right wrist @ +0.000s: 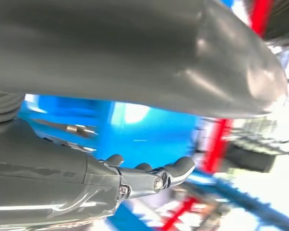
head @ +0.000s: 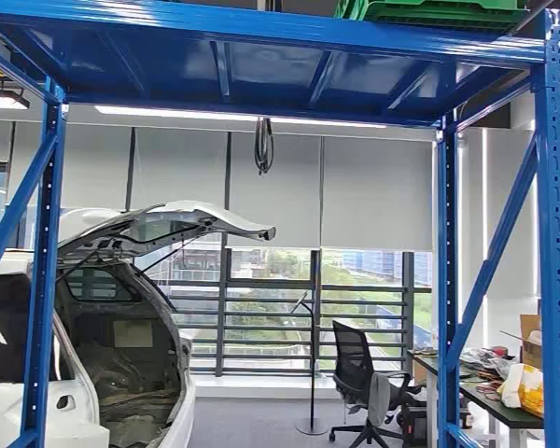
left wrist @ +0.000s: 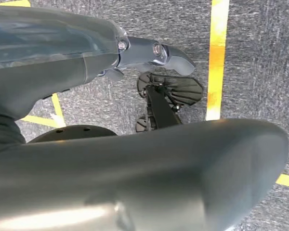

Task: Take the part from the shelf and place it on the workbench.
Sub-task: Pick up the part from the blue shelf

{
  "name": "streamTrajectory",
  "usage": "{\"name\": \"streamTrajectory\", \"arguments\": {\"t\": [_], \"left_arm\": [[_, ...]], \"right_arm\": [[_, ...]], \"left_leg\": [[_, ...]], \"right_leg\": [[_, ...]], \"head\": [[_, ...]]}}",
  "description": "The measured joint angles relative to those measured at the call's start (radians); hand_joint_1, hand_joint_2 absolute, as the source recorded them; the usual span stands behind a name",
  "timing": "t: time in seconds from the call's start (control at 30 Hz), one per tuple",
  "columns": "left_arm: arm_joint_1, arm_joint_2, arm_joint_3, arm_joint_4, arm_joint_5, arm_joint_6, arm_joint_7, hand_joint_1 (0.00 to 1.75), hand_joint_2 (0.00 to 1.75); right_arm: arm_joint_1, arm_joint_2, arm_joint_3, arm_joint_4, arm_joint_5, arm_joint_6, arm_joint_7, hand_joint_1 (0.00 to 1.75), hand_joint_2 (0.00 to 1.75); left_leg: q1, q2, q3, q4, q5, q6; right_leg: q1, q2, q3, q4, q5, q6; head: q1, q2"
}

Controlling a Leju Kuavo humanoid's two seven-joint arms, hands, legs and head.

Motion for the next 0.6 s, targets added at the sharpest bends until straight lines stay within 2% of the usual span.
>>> {"name": "streamTrajectory", "arguments": {"t": [0.07, 0.6], "left_arm": [[-0.001, 0.0, -0.002, 0.001, 0.0, 0.0, 0.001, 0.0, 0.0], [-0.019, -0.015, -0.033, 0.025, -0.008, 0.004, 0.013, 0.0, 0.0]], "right_arm": [[-0.021, -0.004, 0.029, -0.017, 0.002, 0.0, 0.007, 0.0, 0.0], [-0.334, -0.088, 0.464, -0.187, -0.025, 0.003, 0.114, 0.0, 0.0]], "left_leg": [[0.0, 0.0, 0.0, 0.0, 0.0, 0.0], [0.0, 0.0, -0.002, 0.0, 0.0, 0.0]], "right_leg": [[0.0, 0.0, 0.0, 0.0, 0.0, 0.0], [0.0, 0.0, -0.004, 0.002, 0.0, 0.0]], "head": [[0.0, 0.0], [0.0, 0.0]]}}
